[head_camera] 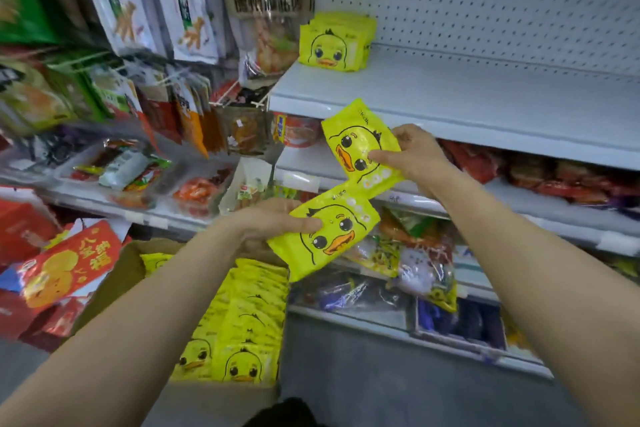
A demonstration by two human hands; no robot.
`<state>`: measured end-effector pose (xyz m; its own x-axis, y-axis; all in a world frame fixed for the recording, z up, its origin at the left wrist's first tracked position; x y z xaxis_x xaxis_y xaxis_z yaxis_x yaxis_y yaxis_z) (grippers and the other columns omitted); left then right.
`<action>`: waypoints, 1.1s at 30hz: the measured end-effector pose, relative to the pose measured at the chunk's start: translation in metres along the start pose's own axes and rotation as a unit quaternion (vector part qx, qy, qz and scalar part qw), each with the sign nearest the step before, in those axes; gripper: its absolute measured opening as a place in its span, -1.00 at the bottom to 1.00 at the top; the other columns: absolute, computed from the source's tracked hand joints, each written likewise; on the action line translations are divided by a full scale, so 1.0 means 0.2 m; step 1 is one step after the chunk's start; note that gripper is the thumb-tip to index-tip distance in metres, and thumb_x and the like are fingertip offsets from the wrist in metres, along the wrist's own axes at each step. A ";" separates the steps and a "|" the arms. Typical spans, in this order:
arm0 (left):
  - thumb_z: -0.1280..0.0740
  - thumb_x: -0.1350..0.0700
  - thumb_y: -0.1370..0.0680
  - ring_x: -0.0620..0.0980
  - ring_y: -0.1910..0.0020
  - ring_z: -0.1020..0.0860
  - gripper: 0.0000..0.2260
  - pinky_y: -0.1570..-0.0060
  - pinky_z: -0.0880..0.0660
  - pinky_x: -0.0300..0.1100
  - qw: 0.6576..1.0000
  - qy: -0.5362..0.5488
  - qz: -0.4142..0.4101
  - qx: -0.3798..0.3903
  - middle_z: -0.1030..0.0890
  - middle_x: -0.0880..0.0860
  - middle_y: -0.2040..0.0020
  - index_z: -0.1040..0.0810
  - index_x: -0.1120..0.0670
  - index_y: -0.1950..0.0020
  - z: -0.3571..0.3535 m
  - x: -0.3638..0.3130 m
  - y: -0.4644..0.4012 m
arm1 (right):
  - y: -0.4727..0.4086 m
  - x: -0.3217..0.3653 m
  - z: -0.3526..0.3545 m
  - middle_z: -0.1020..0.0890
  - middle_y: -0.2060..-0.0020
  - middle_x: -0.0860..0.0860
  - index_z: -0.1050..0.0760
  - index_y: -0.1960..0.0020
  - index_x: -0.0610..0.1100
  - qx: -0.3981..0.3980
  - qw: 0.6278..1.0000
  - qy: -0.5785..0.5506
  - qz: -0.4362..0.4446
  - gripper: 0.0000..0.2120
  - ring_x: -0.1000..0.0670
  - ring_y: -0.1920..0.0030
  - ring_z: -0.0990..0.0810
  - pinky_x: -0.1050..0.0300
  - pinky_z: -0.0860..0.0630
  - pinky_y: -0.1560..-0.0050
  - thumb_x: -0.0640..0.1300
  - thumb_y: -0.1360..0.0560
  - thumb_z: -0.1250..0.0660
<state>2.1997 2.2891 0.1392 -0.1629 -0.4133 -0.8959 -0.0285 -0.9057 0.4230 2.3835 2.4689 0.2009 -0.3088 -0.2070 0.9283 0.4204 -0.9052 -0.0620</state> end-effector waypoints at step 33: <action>-0.56 -0.11 -0.31 0.01 -0.43 -0.32 -0.23 -0.42 -0.26 -0.06 0.858 -0.499 -0.103 -0.068 -0.37 -0.06 -0.43 -0.35 0.00 -0.45 1.08 -1.26 -1.17 | -1.08 0.64 0.37 -0.71 0.15 0.02 -0.56 -0.04 -0.10 -0.060 0.991 0.010 0.117 -0.76 0.12 0.26 -0.69 0.33 -0.51 0.35 -0.26 -0.42 -0.51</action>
<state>2.0348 2.6256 0.2954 -0.9331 -0.0182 -0.3590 -0.0534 -0.9806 0.1886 2.3165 2.6655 0.3593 -0.2312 -0.4233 0.8760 0.3785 -0.8686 -0.3198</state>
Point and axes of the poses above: each hand's wrist, its own y-axis away from the middle knuckle, its own z-axis out of the back of the hand, x = y × z, the point moved 4 cm from there along -y, towards the middle knuckle
